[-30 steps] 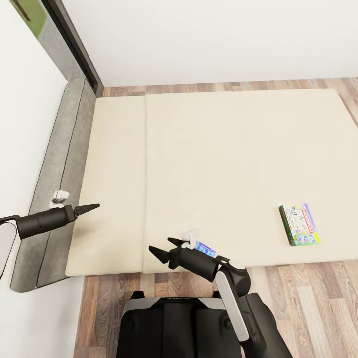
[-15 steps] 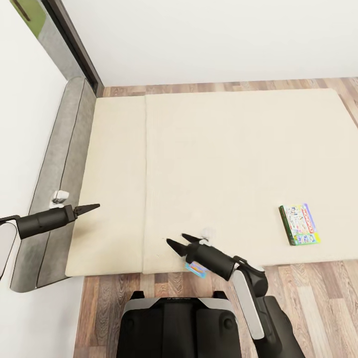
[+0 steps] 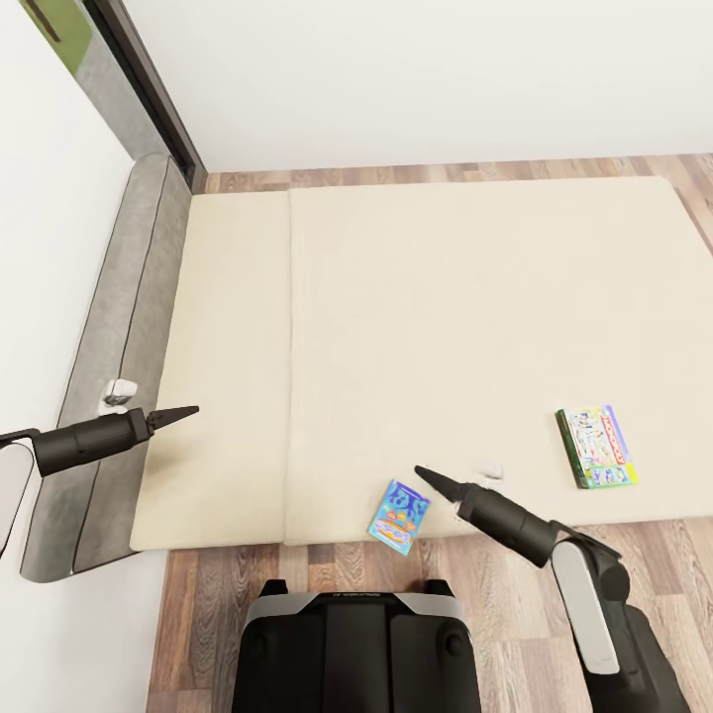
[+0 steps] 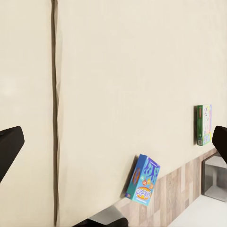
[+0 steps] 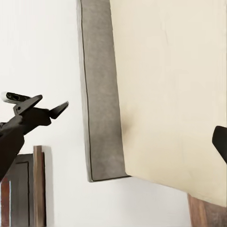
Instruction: Put all the toys in the child's room - the three board games (two on the bed and one on the table), the two jigsaw puzzles on the table, and the tennis ball on the table - inside the toy box on the table in the child's room.
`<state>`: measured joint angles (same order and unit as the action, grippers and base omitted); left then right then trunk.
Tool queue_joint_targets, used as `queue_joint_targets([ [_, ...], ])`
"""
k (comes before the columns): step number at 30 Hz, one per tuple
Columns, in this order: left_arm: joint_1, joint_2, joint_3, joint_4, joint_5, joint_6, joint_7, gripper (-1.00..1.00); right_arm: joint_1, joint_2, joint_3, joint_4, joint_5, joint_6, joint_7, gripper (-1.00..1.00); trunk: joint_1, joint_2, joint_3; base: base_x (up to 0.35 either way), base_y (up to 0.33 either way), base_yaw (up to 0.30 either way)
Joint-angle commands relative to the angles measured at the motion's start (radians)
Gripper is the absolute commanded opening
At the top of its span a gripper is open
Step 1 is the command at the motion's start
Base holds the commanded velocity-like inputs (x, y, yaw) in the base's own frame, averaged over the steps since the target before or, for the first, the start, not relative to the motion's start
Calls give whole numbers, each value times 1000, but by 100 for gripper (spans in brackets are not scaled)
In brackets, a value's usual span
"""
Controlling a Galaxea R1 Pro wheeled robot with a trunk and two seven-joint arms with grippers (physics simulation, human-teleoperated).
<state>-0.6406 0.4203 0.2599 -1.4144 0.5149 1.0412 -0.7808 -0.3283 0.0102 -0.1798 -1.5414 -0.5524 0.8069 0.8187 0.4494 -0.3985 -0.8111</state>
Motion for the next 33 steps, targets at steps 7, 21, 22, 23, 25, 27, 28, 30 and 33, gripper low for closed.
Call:
queue_joint_targets([
  [7, -1, 0, 0, 0, -4, 3, -6, 100, 0, -20, -158, 1, -18, 160, 43, 100, 1, -1, -1, 0, 0, 0],
  [21, -1, 0, 1, 0, -3, 3, -6, 100, 82, -23, -268, 24, -9, 237, 58, 100, 1, -1, -1, 0, 0, 0],
  [22, 0, 0, 2, 0, -3, 3, -7, 100, 93, -24, -269, 34, -8, 235, 59, 100, 1, -1, -1, 0, 0, 0],
  [23, 0, 0, 2, 0, -3, 3, -7, 100, 99, -23, -270, 41, -8, 234, 59, 100, 1, -1, -1, 0, 0, 0],
  [25, 0, 1, 2, 0, -2, 3, -7, 100, 120, -24, -272, 68, -6, 228, 60, 100, 1, -1, -1, 0, 0, 0],
  [27, 0, 1, 2, 0, -2, 3, -8, 100, 134, -24, -275, 90, -4, 218, 61, 100, 1, -1, -1, 0, 0, 0],
  [28, 0, 1, 2, 0, -2, 3, -9, 100, 139, -24, -277, 101, -4, 211, 61, 100, 1, -1, -1, 0, 0, 0],
  [30, 1, 1, 3, 0, -1, 3, -14, 100, 156, -28, -279, 143, -2, 171, 61, 100, 1, -1, -1, 0, 0, 0],
  [33, 1, 1, 2, 0, -1, 3, -25, 100, 184, -58, -280, 217, -2, 90, 63, 100, 1, -1, -1, 0, 0, 0],
])
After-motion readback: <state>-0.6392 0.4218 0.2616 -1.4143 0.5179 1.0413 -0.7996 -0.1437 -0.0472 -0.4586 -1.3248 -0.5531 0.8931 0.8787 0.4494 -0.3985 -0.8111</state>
